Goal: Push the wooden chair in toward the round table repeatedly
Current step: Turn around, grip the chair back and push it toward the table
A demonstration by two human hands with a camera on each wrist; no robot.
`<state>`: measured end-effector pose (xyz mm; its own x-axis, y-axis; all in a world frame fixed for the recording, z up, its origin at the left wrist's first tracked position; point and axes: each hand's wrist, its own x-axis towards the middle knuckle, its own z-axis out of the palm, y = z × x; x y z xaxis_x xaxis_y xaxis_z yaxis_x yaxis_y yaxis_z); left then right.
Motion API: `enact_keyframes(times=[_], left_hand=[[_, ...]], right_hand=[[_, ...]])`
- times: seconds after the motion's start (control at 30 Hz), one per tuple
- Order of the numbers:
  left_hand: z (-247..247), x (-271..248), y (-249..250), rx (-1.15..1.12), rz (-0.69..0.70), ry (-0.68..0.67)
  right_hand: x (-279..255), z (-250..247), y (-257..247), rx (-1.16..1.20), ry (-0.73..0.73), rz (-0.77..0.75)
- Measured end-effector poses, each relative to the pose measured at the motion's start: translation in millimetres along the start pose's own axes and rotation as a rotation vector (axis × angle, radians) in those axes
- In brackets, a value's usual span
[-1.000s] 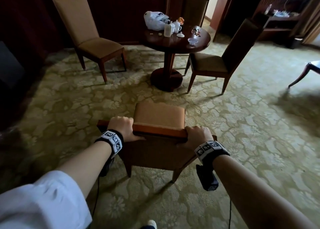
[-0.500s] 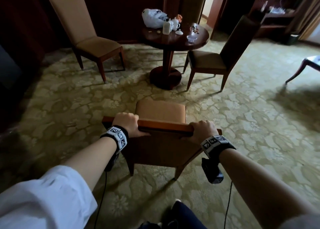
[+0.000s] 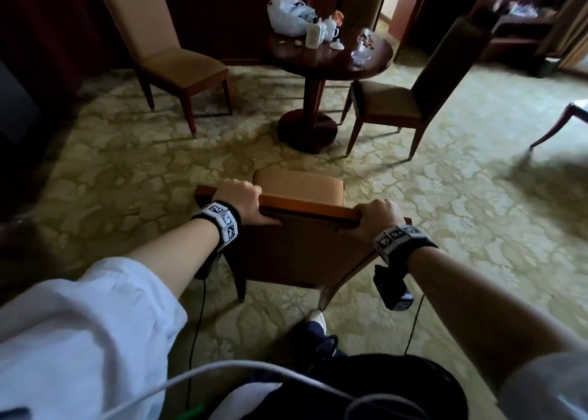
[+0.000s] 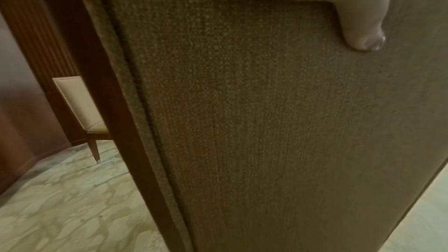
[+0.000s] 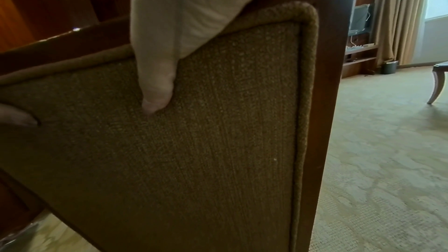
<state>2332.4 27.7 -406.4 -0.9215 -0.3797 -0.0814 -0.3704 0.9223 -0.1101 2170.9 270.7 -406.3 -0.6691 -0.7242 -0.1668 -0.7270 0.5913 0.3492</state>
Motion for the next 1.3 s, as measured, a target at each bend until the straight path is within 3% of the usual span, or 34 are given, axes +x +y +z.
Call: enact_keyframes(times=[0.8, 1.07, 1.3], left_hand=[[-8.3, 165.1, -49.6, 0.052, 0.038, 0.008], [-16.6, 193.0, -64.5, 0.076, 0.030, 0.023], [-11.0, 190.9, -67.7, 0.061, 0.024, 0.017]], right_hand=[[159.4, -18.6, 33.2, -0.018, 0.029, 0.013], [192.7, -26.2, 36.0, 0.034, 0.031, 0.014], [189.0, -30.0, 31.0, 0.001, 0.021, -0.007]])
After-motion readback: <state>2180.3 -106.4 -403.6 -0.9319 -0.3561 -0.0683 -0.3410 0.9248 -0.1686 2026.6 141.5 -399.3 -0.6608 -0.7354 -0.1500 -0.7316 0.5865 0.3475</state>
